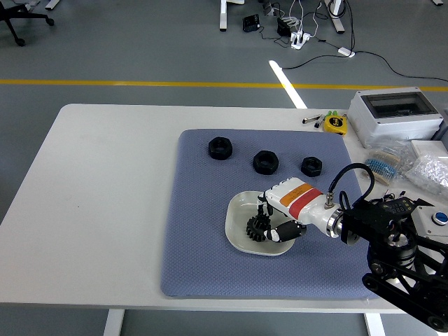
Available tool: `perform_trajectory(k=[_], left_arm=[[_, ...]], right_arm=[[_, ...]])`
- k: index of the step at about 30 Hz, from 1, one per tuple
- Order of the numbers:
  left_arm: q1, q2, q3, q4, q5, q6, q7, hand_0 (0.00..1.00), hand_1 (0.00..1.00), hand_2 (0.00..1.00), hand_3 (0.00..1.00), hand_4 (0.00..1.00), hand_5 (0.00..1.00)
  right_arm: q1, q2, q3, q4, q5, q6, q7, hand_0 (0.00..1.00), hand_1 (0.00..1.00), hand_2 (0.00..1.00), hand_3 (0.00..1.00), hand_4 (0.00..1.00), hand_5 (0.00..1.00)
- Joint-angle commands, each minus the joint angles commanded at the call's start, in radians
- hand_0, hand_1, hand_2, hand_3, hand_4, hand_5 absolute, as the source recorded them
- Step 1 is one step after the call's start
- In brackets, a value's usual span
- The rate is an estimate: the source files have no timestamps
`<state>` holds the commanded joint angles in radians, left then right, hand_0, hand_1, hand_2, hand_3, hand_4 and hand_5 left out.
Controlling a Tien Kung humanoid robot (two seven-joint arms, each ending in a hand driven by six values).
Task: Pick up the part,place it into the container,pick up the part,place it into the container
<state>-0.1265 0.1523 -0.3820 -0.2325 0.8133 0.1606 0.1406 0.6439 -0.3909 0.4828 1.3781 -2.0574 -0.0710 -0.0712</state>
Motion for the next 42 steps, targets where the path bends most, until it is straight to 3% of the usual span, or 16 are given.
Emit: perform_trajectory(k=[5,6,11,12,25,34,42], left_arm=[[0.0,0.0,-0.002,0.0,0.003,-0.001,0.001,0.702,0.646,0.67,0.58,0.672,0.63],[0.0,0.0,-0.002,0.0,0.003,-0.001,0.001,0.703,0.646,0.67,0.581,0.672,0.631],[0.0,0.0,-0.001,0.0,0.001,0.0,0.0,0.703,0.646,0.67,0.581,0.672,0.631],[0.0,0.0,-0.001,0.0,0.001,0.0,0.0,0.703,0.646,0.669,0.58,0.671,0.631],[-0.002,0.001,-0.004,-0.001,0.006,-0.002,0.001,0.703,0.646,0.669,0.581,0.671,0.63],[-0.001,0.001,-0.005,-0.001,0.007,-0.002,0.002,0.703,0.646,0.67,0.581,0.671,0.631],[-0.001,0.001,-0.005,-0.001,0.009,-0.003,0.002,0.703,0.646,0.669,0.581,0.671,0.63]], right_arm=[[0.0,0.005,0.0,-0.007,-0.003,-0.003,0.003,0.089,0.297,0.493,0.521,0.827,0.417],[0.0,0.006,0.0,-0.011,-0.006,-0.003,0.004,0.103,0.322,0.508,0.535,0.882,0.433],[0.0,0.009,0.004,-0.01,-0.019,-0.005,0.006,0.103,0.322,0.508,0.535,0.882,0.433],[0.001,0.01,0.004,-0.009,-0.02,-0.006,0.006,0.123,0.337,0.535,0.556,0.929,0.446],[0.006,0.019,0.022,-0.006,-0.022,-0.035,0.005,0.125,0.346,0.546,0.556,0.891,0.429],[0.006,0.032,0.019,-0.038,-0.016,-0.048,0.006,0.118,0.344,0.549,0.555,0.906,0.455],[0.005,0.03,0.022,-0.017,-0.018,-0.045,0.005,0.126,0.342,0.55,0.553,0.921,0.465]])
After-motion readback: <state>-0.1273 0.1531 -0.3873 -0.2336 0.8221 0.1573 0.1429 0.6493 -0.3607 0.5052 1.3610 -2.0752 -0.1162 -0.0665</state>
